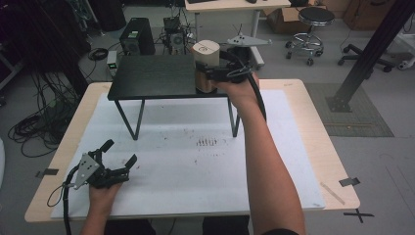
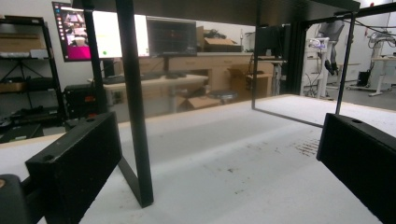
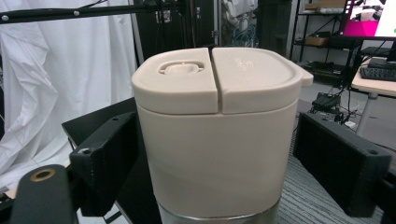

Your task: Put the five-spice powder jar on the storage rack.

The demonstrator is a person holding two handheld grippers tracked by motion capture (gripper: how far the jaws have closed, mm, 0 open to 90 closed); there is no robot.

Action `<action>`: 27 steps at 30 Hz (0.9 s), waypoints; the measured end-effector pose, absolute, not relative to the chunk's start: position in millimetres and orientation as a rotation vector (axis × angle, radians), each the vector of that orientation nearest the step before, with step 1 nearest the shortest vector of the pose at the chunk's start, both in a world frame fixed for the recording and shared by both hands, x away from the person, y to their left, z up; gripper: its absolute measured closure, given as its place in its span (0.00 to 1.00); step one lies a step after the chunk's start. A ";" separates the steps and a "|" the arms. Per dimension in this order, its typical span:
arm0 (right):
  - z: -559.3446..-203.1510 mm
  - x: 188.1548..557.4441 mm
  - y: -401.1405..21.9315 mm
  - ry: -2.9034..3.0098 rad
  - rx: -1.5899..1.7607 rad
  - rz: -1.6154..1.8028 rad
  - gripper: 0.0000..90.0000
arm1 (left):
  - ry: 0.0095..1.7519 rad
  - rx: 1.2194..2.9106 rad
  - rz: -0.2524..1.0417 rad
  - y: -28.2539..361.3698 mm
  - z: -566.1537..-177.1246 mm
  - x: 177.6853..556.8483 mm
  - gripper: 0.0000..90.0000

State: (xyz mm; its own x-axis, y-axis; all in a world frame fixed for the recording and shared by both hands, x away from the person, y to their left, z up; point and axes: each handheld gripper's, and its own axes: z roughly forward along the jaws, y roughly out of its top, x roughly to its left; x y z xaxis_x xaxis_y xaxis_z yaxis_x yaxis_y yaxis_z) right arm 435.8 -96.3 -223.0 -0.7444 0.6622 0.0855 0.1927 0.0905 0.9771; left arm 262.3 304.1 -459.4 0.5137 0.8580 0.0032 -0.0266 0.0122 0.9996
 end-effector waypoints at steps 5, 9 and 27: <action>-221.8 432.8 -98.4 1.995 0.832 1.699 0.15 | 0.787 1.393 0.814 304.1 -459.3 262.3 0.01; -222.8 429.9 -101.9 1.989 0.830 1.707 0.14 | 0.787 1.394 0.815 304.2 -459.4 262.3 0.01; -226.8 413.3 -115.5 1.961 0.809 1.737 0.06 | 0.789 1.393 0.814 304.2 -459.3 262.4 0.01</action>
State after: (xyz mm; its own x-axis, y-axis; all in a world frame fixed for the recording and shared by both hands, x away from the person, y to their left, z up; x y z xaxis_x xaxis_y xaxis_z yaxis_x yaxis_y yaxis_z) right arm 413.3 -115.5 -226.8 -0.7538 0.6521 0.0808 0.1591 0.0618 0.9853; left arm 262.4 304.2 -459.3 0.5130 0.8584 0.0015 -0.0251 0.0132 0.9996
